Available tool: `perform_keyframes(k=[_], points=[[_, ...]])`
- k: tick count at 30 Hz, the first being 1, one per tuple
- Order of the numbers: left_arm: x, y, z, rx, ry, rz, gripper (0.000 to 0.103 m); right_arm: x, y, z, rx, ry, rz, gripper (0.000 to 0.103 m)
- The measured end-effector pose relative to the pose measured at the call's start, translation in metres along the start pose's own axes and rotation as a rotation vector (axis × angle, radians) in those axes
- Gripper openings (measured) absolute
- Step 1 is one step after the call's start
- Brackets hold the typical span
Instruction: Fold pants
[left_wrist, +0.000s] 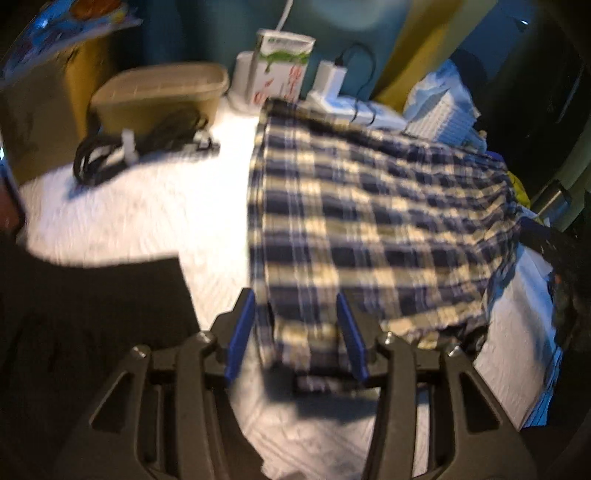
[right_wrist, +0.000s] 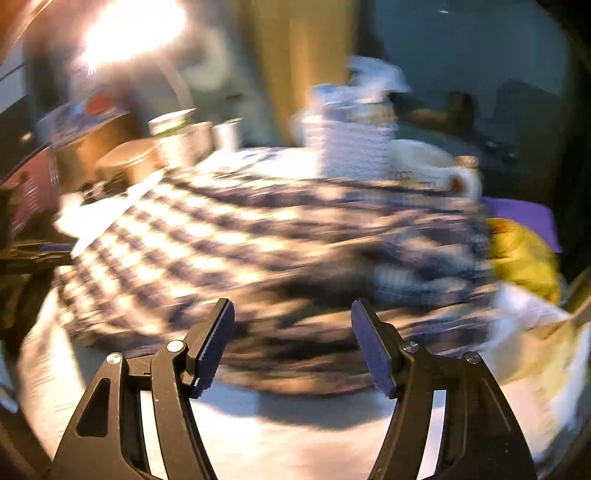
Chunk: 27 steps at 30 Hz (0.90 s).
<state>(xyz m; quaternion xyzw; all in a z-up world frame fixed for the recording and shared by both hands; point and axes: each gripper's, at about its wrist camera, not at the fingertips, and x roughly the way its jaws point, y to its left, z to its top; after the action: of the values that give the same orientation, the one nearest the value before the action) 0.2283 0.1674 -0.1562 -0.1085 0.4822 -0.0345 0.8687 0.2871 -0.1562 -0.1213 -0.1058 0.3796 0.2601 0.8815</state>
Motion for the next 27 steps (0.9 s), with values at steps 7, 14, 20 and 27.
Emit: perform_keyframes(k=[7,14,20,27], points=[[-0.001,0.007,-0.019,-0.038,-0.033,-0.046,0.047,0.016,0.114,-0.001,-0.153,0.004,0.189,0.069],[-0.004,-0.001,-0.025,0.028,-0.07,-0.106,0.031,0.052,0.168,-0.011,-0.259,0.081,0.189,0.042],[-0.025,-0.004,-0.031,0.047,-0.115,-0.111,0.013,0.043,0.162,-0.024,-0.248,0.073,0.194,0.006],[-0.043,-0.008,-0.044,0.07,-0.112,-0.097,0.012,0.017,0.163,-0.038,-0.271,0.059,0.199,0.006]])
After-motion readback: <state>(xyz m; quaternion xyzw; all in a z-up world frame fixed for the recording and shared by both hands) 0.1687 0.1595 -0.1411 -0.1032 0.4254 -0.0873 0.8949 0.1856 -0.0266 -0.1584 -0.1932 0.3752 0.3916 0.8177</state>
